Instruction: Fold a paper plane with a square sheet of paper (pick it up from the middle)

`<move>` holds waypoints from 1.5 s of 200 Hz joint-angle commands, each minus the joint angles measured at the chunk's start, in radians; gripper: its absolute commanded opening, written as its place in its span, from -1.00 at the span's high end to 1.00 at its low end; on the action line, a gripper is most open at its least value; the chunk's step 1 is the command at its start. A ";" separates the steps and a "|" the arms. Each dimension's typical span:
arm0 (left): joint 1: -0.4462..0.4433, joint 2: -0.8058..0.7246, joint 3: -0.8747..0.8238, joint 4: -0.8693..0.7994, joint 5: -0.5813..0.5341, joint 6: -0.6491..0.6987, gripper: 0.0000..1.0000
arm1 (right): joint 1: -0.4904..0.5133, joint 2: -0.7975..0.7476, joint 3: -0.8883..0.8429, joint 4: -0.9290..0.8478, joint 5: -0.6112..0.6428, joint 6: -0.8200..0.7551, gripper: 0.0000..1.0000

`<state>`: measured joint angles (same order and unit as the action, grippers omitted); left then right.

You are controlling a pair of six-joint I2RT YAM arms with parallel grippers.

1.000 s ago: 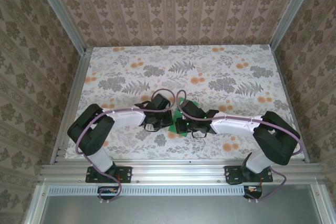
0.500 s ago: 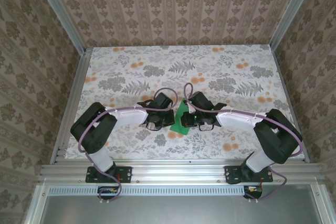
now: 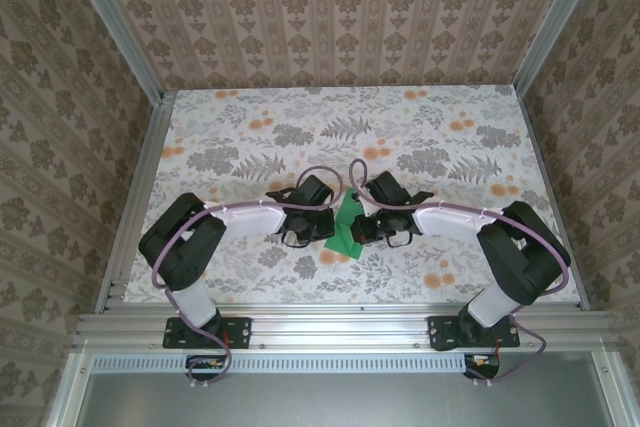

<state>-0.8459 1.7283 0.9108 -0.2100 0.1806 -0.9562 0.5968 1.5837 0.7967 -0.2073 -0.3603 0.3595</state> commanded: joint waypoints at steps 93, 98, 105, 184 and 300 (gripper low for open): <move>-0.019 0.047 0.018 -0.106 -0.053 0.040 1.00 | -0.053 0.069 0.078 -0.058 -0.043 -0.200 0.87; -0.019 0.047 0.019 -0.108 -0.054 0.040 1.00 | -0.055 0.072 0.079 -0.058 -0.044 -0.207 0.87; -0.018 0.047 0.020 -0.109 -0.056 0.042 1.00 | -0.058 0.077 0.080 -0.058 -0.042 -0.215 0.87; -0.025 0.053 0.033 -0.120 -0.057 0.047 1.00 | -0.074 0.100 0.090 -0.028 -0.029 -0.283 0.85; -0.029 0.059 0.047 -0.130 -0.058 0.053 1.00 | -0.077 0.038 0.013 0.016 0.012 -0.223 0.85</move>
<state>-0.8646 1.7485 0.9565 -0.2707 0.1448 -0.9257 0.5262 1.6665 0.8310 -0.2077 -0.3702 0.1154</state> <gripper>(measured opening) 0.051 0.079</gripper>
